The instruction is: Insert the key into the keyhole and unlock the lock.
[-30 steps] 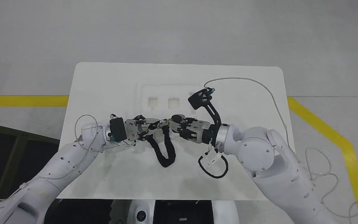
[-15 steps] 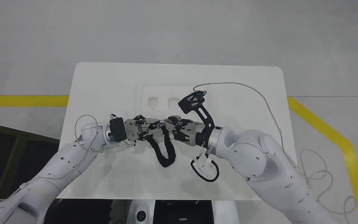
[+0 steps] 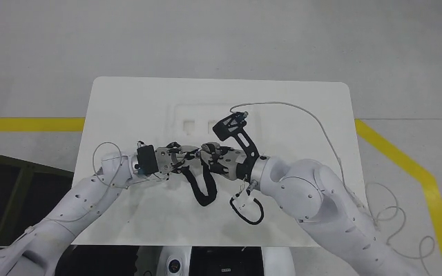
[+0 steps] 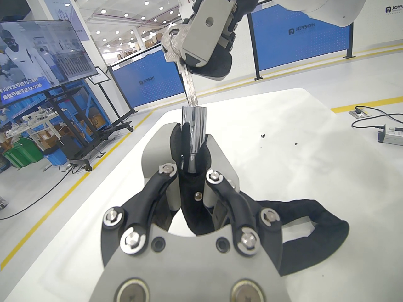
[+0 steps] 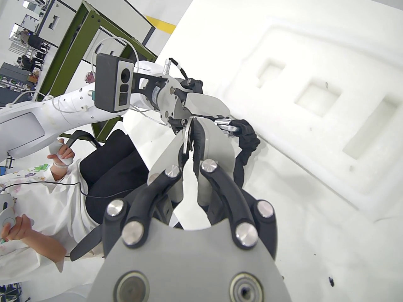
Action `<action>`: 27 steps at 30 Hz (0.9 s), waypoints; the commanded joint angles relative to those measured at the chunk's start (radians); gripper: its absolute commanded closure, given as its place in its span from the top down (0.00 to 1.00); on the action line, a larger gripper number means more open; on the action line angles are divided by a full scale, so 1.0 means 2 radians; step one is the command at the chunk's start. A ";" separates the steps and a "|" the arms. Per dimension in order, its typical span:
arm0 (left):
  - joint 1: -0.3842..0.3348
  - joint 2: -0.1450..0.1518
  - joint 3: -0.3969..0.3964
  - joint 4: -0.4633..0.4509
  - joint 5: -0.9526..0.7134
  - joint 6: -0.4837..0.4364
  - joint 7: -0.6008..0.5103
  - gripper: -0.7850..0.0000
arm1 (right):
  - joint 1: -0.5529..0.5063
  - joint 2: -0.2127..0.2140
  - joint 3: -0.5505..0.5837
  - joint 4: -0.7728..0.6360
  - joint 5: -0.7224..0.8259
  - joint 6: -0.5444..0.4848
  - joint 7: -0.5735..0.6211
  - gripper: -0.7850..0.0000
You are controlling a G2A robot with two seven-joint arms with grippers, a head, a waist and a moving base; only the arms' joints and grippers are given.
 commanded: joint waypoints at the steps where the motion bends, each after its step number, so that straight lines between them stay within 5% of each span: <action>1: 0.004 0.001 -0.005 -0.004 -0.001 -0.001 -0.005 0.00 | 0.001 -0.001 -0.001 0.000 -0.005 0.004 0.001 0.00; 27: 0.035 -0.002 -0.047 -0.017 -0.001 -0.018 -0.017 0.00 | -0.013 -0.006 0.011 0.000 -0.004 -0.010 -0.003 0.00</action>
